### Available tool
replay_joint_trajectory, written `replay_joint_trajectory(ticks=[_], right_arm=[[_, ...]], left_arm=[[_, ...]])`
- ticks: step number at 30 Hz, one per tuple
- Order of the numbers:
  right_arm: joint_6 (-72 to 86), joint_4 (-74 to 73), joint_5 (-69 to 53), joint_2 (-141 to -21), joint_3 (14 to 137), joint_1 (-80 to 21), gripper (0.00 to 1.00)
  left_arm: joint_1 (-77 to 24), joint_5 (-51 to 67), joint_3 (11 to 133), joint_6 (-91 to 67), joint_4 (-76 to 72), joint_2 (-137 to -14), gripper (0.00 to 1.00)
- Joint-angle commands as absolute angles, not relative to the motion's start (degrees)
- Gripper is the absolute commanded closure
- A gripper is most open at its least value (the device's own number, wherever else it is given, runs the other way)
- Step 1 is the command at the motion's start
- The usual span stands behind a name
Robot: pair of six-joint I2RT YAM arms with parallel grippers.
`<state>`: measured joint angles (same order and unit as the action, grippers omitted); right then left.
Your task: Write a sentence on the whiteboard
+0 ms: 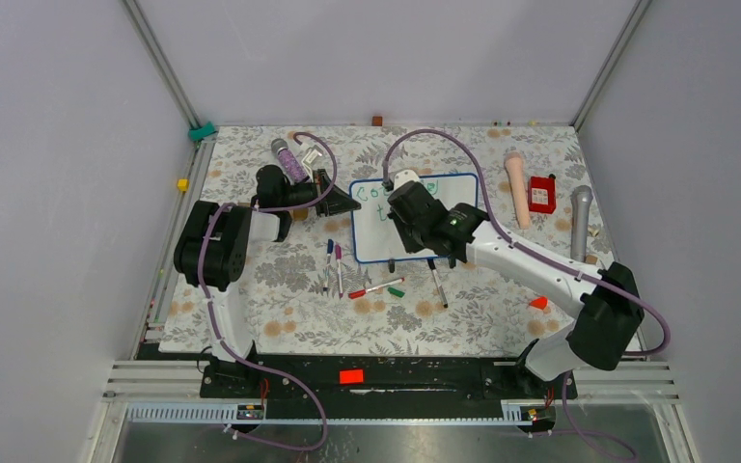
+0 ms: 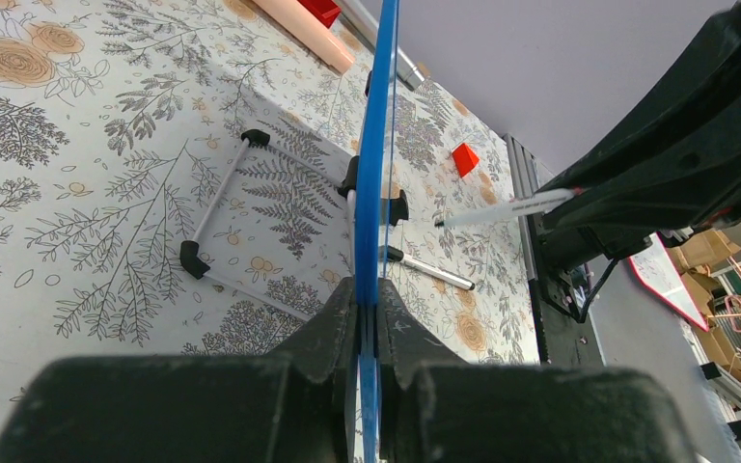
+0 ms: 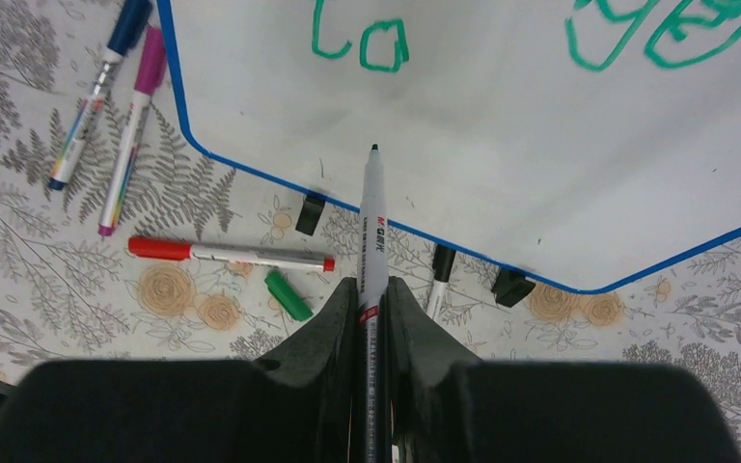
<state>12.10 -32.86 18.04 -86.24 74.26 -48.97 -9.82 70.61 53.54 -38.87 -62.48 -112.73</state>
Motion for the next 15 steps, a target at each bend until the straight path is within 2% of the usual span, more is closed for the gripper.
replay_joint_trajectory(ticks=[1,9,15], right_arm=[[11.99,-29.99,20.60,-82.25,70.26,-50.63,1.00],[10.38,-25.03,23.11,-80.02,64.61,-51.15,1.00],[8.68,-23.33,22.93,-82.66,66.87,-51.37,1.00]], left_arm=[[-10.09,73.47,55.68,-37.66,-65.13,-113.41,1.00],[-10.11,73.77,55.81,-38.25,-64.92,-113.43,1.00],[-10.06,73.89,55.12,-37.97,-64.69,-113.05,1.00]])
